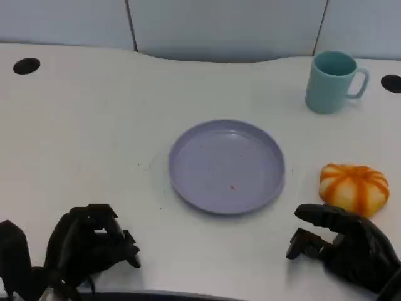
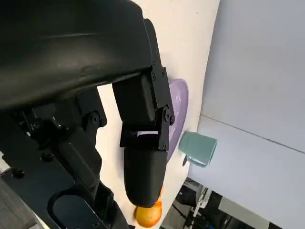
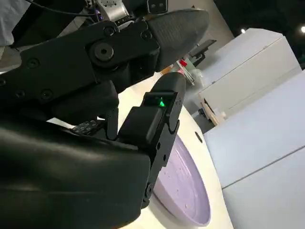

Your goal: Grasp the bread from the table and place it into the plate.

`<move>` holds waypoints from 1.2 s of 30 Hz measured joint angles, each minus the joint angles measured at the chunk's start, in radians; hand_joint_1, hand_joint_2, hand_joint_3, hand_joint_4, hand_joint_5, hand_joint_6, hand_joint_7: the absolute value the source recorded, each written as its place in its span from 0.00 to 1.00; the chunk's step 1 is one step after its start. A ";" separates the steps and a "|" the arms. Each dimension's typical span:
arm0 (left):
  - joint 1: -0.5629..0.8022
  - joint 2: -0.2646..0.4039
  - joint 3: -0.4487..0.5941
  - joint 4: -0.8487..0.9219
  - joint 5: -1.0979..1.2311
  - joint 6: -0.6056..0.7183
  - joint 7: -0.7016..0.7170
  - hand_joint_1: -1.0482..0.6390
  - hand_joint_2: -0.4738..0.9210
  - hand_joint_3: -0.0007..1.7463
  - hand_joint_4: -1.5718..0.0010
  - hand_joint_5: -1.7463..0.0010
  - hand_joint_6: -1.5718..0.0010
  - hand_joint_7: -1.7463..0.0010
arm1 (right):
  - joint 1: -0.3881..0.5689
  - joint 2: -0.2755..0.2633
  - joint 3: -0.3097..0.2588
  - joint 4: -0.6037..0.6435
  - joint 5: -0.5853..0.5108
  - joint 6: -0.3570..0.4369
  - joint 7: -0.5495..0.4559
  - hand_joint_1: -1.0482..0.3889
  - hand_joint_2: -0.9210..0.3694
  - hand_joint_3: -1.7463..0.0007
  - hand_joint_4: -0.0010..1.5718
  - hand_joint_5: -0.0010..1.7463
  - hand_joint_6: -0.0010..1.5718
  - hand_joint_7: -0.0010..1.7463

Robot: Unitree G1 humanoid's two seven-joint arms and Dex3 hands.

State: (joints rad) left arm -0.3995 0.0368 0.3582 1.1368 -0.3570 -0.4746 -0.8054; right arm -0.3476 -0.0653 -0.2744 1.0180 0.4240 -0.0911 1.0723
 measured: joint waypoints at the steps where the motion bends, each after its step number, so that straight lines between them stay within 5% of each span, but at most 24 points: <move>1: 0.000 0.000 0.003 0.001 -0.002 0.002 0.000 0.00 0.58 0.00 0.00 0.46 0.00 0.56 | -0.002 0.000 0.000 0.002 0.000 0.001 0.000 0.44 0.00 0.99 0.42 0.67 0.69 0.01; 8: -0.013 0.003 0.014 0.003 -0.007 0.045 0.001 0.00 0.55 0.00 0.00 0.46 0.00 0.56 | -0.040 -0.005 -0.015 0.079 0.001 -0.027 0.008 0.43 0.02 1.00 0.46 0.58 0.69 0.01; 17: -0.026 0.024 0.043 0.036 -0.040 0.092 -0.078 0.00 0.59 0.00 0.00 0.70 0.00 0.88 | -0.058 -0.008 -0.034 0.113 0.001 -0.041 0.014 0.43 0.01 1.00 0.47 0.59 0.70 0.01; 36: -0.053 0.060 0.071 0.046 -0.059 0.245 -0.133 0.00 0.53 0.00 0.00 0.84 0.04 0.99 | -0.028 -0.007 -0.018 0.037 0.000 -0.007 -0.004 0.43 0.01 1.00 0.44 0.64 0.69 0.00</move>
State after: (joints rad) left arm -0.4522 0.0966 0.4292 1.1830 -0.4162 -0.2294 -0.9387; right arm -0.3754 -0.0720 -0.2928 1.0551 0.4241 -0.0979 1.0687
